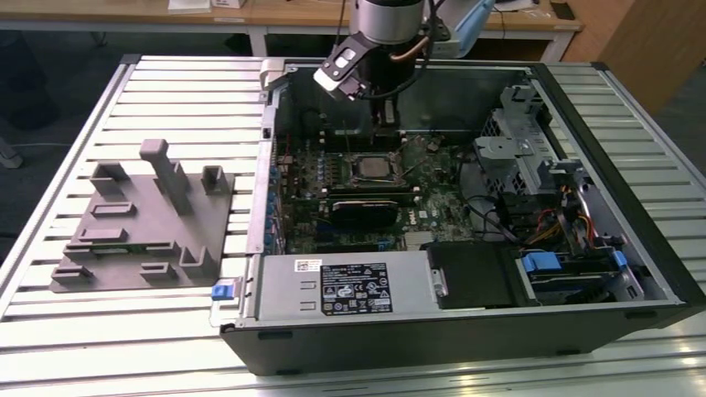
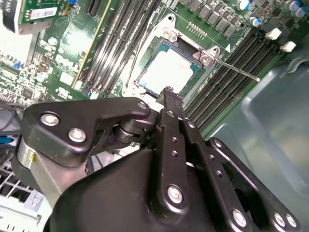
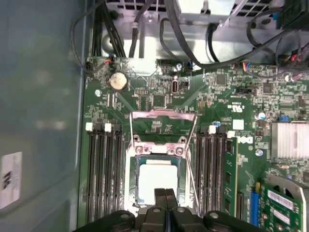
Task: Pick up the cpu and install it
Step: 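Close the cpu cover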
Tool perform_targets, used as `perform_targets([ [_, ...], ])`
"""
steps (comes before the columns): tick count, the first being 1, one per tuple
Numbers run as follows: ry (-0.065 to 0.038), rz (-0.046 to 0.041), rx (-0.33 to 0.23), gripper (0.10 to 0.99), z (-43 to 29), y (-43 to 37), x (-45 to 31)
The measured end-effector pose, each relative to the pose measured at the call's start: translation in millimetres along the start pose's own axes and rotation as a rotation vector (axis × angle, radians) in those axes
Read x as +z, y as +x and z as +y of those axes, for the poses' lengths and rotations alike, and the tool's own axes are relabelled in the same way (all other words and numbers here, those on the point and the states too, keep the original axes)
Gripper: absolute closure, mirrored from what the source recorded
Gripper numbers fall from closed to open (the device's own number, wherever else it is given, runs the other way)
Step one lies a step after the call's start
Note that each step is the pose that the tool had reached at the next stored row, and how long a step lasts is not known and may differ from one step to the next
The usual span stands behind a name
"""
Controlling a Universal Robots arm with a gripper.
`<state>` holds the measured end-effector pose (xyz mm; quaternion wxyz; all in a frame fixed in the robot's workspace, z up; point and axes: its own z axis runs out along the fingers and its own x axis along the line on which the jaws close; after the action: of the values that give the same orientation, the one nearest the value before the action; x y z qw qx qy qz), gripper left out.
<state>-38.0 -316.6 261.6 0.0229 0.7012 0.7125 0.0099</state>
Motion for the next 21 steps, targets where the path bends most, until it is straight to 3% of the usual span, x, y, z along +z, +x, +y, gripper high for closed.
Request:
perform_targets([
  [3, 0.000, 0.0035, 0.000, 0.980, 0.3, -1.3, -7.9],
  [6, 0.000, 0.0082, 0.000, 0.980, 0.3, -6.6, -8.4],
  [11, 0.000, 0.0085, 0.001, 0.980, 0.9, -12.4, -8.1],
  [16, 0.002, 0.0090, 0.001, 0.980, 9.0, -12.8, -7.3],
  [21, 0.009, 0.0089, 0.001, 0.980, 23.1, -13.0, -6.4],
])
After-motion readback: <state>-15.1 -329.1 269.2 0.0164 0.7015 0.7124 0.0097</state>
